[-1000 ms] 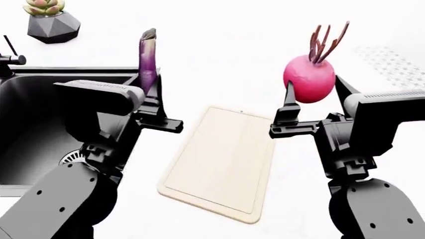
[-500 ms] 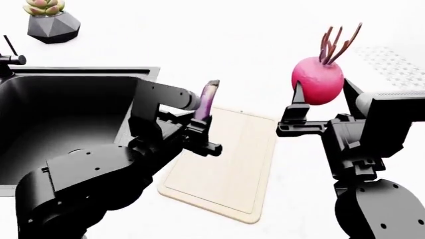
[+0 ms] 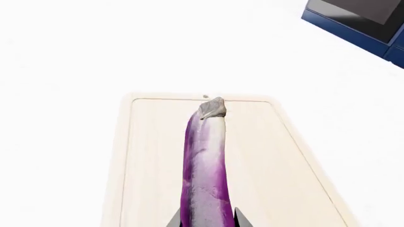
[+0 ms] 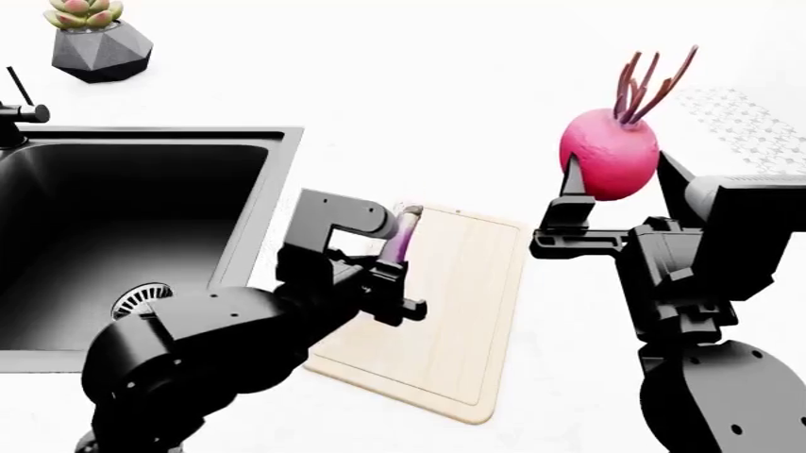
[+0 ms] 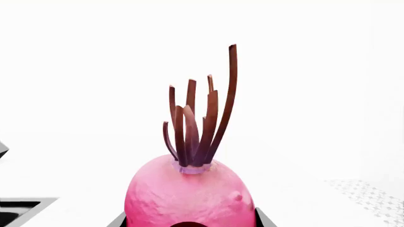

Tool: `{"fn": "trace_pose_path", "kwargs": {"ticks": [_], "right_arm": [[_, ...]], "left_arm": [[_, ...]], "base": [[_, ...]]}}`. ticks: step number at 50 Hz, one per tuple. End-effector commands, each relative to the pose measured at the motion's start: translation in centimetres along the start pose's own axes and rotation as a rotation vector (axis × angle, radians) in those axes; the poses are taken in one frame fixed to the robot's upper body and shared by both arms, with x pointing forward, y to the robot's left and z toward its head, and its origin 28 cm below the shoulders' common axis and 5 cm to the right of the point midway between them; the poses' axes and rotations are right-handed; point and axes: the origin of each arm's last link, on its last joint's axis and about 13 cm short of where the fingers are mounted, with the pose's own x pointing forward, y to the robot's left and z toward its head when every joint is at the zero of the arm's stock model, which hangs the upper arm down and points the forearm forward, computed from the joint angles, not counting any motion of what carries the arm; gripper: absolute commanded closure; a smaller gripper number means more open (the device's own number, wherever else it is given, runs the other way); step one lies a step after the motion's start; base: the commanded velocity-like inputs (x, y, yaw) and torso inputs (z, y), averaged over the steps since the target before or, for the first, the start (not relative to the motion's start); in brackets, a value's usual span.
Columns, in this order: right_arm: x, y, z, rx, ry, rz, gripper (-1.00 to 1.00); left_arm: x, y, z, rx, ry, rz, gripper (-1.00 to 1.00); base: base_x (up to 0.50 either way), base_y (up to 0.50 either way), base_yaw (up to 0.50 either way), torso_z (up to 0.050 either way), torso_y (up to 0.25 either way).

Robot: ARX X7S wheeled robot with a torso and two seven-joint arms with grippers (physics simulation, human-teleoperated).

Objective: Pick the vegetables from the sink and place them on the cutting board.

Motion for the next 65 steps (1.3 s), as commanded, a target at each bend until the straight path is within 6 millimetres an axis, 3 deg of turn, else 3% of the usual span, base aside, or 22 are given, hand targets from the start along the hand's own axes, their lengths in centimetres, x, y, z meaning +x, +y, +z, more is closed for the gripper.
{"fn": "trace_pose_path", "kwargs": {"ticks": [1, 11, 12, 30, 33, 47, 65], "right_arm": [[0.0, -0.1, 0.1, -0.008, -0.003, -0.002, 1.00], [0.0, -0.1, 0.0, -0.007, -0.003, -0.003, 1.00], [0.0, -0.1, 0.0, -0.007, -0.003, -0.004, 1.00], [0.1, -0.1, 0.0, -0.005, 0.005, 0.001, 1.00], [0.3, 0.0, -0.2, 0.013, 0.037, 0.008, 1.00], [2.9, 1.1, -1.2, 0.143, 0.407, 0.108, 1.00], [5.3, 3.4, -4.2, 0.203, 0.643, 0.222, 1.00]], "left_arm": [[0.5, 0.1, -0.5, -0.006, 0.026, -0.002, 1.00], [0.5, 0.1, -0.6, -0.003, 0.024, 0.000, 1.00], [0.5, 0.1, -0.6, -0.002, 0.023, 0.000, -1.00], [0.4, 0.1, -0.4, 0.005, -0.010, -0.004, -1.00], [-0.4, 0.0, 0.6, 0.012, -0.114, 0.010, -1.00], [-5.4, 1.0, 2.9, -0.056, -0.648, 0.158, -1.00], [-5.5, 1.8, 1.9, -0.109, -0.692, 0.195, -1.00]], "base": [[0.00, 0.00, 0.00, 0.000, 0.000], [0.00, 0.00, 0.00, 0.000, 0.001], [0.00, 0.00, 0.00, 0.000, 0.000], [0.00, 0.00, 0.00, 0.000, 0.000], [0.00, 0.00, 0.00, 0.000, 0.000], [0.00, 0.00, 0.00, 0.000, 0.000], [0.00, 0.00, 0.00, 0.000, 0.000]]}}
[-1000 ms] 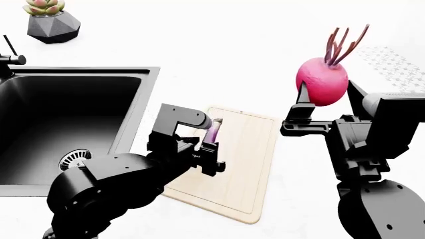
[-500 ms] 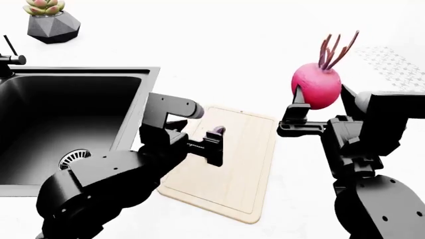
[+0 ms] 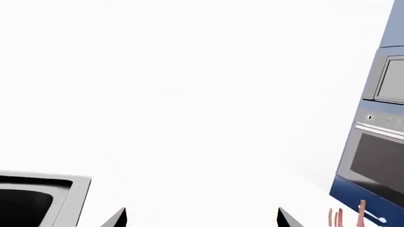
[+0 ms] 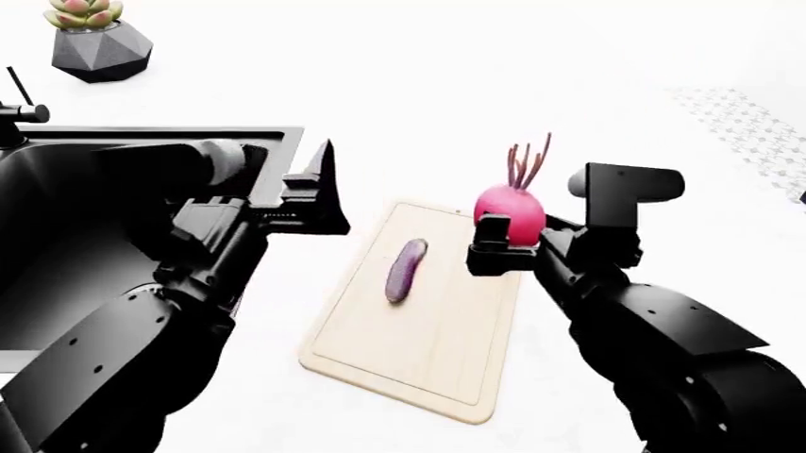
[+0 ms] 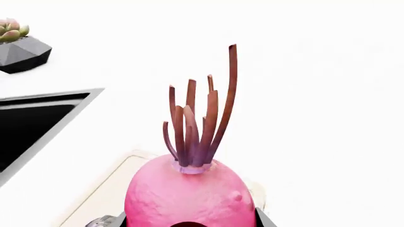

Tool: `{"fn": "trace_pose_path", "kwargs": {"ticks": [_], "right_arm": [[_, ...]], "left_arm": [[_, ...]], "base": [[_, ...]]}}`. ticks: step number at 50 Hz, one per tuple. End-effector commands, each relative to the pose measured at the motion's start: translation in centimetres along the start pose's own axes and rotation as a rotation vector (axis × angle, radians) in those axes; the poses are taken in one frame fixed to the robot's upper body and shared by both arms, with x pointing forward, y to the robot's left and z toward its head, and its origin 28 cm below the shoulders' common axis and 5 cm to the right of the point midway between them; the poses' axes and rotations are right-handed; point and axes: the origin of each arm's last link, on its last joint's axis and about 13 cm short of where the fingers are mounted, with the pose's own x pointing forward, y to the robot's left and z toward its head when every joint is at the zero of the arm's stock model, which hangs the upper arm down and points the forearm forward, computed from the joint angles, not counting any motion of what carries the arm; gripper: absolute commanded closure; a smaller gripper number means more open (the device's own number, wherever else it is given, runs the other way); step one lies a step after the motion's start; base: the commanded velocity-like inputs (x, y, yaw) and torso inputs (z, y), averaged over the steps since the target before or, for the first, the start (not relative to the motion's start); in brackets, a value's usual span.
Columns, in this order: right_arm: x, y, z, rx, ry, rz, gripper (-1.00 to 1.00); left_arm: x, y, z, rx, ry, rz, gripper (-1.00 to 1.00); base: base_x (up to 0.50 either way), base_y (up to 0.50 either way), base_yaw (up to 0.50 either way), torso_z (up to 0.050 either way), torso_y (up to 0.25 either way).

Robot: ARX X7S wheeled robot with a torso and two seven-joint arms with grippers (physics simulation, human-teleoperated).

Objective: Pick the vegetables from the sink and place them on the cutting board.

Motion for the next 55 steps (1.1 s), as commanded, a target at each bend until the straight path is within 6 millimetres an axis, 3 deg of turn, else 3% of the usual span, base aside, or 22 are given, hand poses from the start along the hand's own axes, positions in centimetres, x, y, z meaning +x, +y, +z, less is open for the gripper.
{"fn": "trace_pose_path", "kwargs": {"ticks": [1, 27, 28, 44, 55], "right_arm": [[2.1, 0.8, -0.9, 0.019, 0.135, 0.066, 1.00], [3.4, 0.6, -3.5, -0.002, 0.224, 0.048, 1.00], [3.3, 0.7, -3.4, -0.011, 0.216, 0.045, -1.00], [2.7, 0.8, -2.9, -0.043, 0.175, 0.058, -1.00], [0.6, 1.0, -0.9, -0.084, 0.085, 0.024, -1.00]], "left_arm": [[-0.5, 0.4, 0.2, -0.017, -0.059, 0.027, -1.00], [-0.7, 0.0, 0.4, -0.010, -0.052, 0.013, -1.00], [-0.7, 0.0, 0.3, -0.010, -0.051, 0.013, -1.00], [-0.8, -0.3, 0.6, -0.002, -0.050, -0.004, -1.00], [-0.8, -0.4, 0.6, -0.003, -0.048, -0.014, -1.00]], "base": [[0.00, 0.00, 0.00, 0.000, 0.000], [0.00, 0.00, 0.00, 0.000, 0.000], [0.00, 0.00, 0.00, 0.000, 0.000], [0.00, 0.00, 0.00, 0.000, 0.000], [0.00, 0.00, 0.00, 0.000, 0.000]]}}
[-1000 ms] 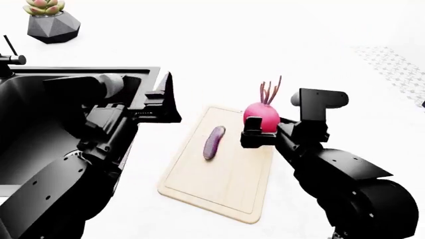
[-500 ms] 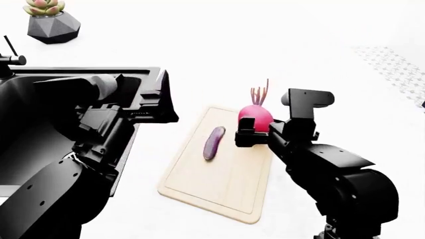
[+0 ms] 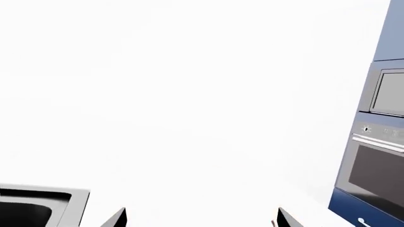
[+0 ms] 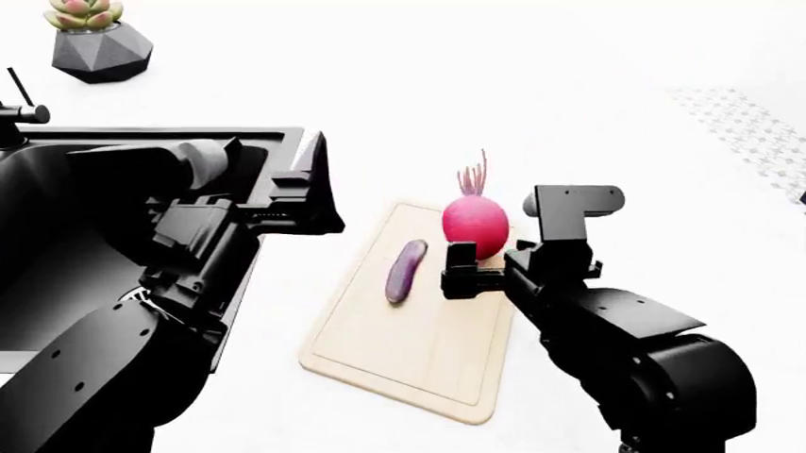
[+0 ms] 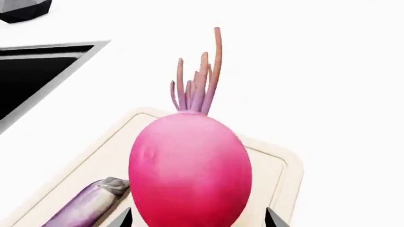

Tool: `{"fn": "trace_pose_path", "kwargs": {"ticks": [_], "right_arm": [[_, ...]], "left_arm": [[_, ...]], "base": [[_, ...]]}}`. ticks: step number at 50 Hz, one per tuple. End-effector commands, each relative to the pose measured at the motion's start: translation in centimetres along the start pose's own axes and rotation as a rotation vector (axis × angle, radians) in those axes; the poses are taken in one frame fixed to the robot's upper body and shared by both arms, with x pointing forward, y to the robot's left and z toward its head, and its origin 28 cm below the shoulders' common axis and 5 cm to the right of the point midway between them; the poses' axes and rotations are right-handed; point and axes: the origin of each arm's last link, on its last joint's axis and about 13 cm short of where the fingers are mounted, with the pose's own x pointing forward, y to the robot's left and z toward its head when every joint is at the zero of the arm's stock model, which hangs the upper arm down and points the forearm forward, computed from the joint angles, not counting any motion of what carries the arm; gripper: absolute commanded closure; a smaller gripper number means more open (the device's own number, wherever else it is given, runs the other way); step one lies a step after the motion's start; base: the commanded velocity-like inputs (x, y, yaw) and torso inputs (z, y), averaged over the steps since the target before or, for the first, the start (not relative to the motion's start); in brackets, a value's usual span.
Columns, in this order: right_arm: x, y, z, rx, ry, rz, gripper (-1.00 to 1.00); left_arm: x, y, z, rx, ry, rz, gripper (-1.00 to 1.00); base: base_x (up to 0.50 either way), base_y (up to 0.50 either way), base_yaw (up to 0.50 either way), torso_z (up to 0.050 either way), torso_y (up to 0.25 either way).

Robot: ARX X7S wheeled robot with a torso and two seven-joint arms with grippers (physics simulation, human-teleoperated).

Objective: Pick the vegetables from the sink and place them on the cutting board.

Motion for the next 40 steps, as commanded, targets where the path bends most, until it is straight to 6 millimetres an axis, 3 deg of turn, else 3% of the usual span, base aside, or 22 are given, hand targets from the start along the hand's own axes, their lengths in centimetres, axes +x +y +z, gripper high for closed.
{"fn": "trace_pose_path", "kwargs": {"ticks": [1, 9, 25, 29, 40], "right_arm": [[-1.8, 0.3, 1.0, -0.040, -0.059, -0.026, -1.00], [-3.2, 0.5, 1.4, -0.050, -0.096, -0.029, -1.00], [-8.7, 1.3, 3.4, -0.094, -0.270, -0.050, -1.00], [-9.7, 1.6, 3.5, -0.143, -0.399, -0.031, -1.00], [-8.9, 0.7, 2.7, -0.109, -0.629, 0.012, -1.00]], "left_arm": [[-0.1, -0.1, 0.1, 0.000, 0.002, -0.009, -1.00], [-0.1, -0.1, 0.0, -0.004, 0.003, -0.012, -1.00], [-0.1, -0.4, 0.4, -0.004, -0.005, -0.020, -1.00], [-0.1, -0.3, 0.4, -0.002, -0.014, -0.016, -1.00], [-0.5, 0.2, 0.3, 0.047, -0.143, 0.017, -1.00]], "base": [[0.00, 0.00, 0.00, 0.000, 0.000], [0.00, 0.00, 0.00, 0.000, 0.000], [0.00, 0.00, 0.00, 0.000, 0.000], [0.00, 0.00, 0.00, 0.000, 0.000], [0.00, 0.00, 0.00, 0.000, 0.000]]}}
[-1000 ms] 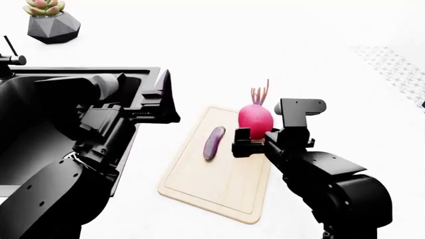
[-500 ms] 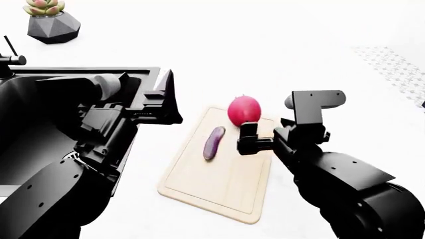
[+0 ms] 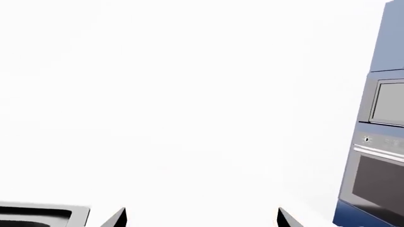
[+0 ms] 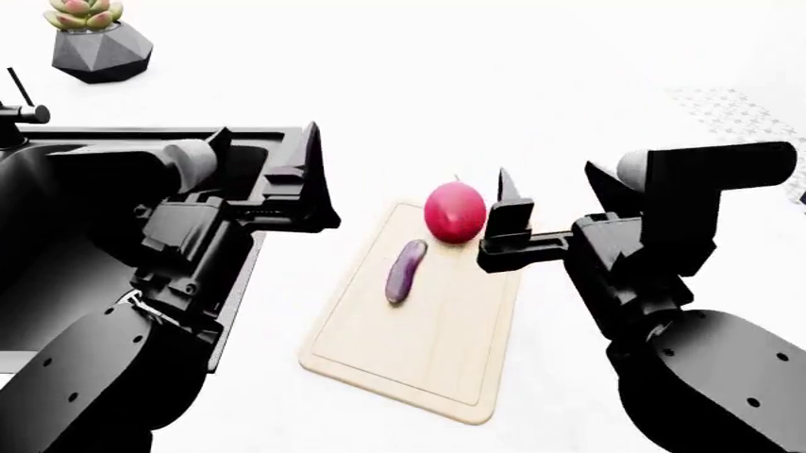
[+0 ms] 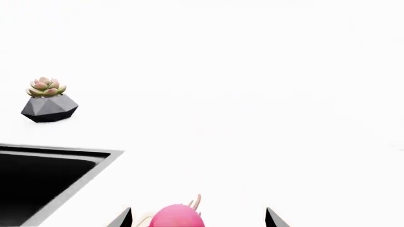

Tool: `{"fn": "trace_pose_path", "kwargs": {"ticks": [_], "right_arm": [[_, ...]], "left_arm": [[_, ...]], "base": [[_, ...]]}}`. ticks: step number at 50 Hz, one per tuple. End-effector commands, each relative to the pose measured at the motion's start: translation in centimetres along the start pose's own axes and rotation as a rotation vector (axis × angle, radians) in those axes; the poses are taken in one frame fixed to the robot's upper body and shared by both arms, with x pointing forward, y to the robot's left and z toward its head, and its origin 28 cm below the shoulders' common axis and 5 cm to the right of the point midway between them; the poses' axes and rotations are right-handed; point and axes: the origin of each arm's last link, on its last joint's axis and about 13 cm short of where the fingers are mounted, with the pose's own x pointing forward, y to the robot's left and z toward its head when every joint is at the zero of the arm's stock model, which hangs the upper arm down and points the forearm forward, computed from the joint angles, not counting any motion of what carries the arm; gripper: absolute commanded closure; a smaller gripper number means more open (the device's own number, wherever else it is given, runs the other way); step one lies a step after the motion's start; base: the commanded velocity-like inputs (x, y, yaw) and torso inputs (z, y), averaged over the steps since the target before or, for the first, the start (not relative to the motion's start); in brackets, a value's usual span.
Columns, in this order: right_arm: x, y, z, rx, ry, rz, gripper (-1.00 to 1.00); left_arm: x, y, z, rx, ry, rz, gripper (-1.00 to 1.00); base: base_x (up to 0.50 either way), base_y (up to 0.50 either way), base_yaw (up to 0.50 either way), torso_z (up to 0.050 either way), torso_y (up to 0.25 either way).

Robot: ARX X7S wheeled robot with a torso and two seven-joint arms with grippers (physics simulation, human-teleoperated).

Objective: Pick the vegetables from the sink and place them on the cutting board.

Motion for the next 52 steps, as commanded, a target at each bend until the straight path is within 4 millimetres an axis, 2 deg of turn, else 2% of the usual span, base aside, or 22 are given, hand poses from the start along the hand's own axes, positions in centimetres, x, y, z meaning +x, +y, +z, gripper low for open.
{"fn": "trace_pose_path", "kwargs": {"ticks": [1, 16, 30, 37, 52], "right_arm": [[-0.4, -0.4, -0.3, 0.014, -0.196, 0.041, -1.00], [-1.6, -0.7, 0.3, 0.092, -0.307, 0.042, -1.00], [-4.1, -1.0, 1.5, 0.174, -0.532, 0.045, -1.00], [-5.3, -1.3, 1.9, 0.232, -0.630, 0.026, -1.00], [-7.1, -1.1, 2.5, 0.256, -0.730, 0.039, -1.00]], "left_arm": [[-0.3, 0.3, 0.0, 0.032, -0.093, 0.022, -1.00], [-1.1, 0.1, 0.3, 0.012, -0.146, 0.018, -1.00], [-2.6, 0.1, 2.1, -0.034, -0.392, 0.070, -1.00], [-3.1, 0.1, 2.5, -0.060, -0.453, 0.088, -1.00], [-4.5, -0.3, 3.9, -0.087, -0.569, 0.101, -1.00]], "base": [[0.00, 0.00, 0.00, 0.000, 0.000], [0.00, 0.00, 0.00, 0.000, 0.000], [0.00, 0.00, 0.00, 0.000, 0.000], [0.00, 0.00, 0.00, 0.000, 0.000], [0.00, 0.00, 0.00, 0.000, 0.000]]}}
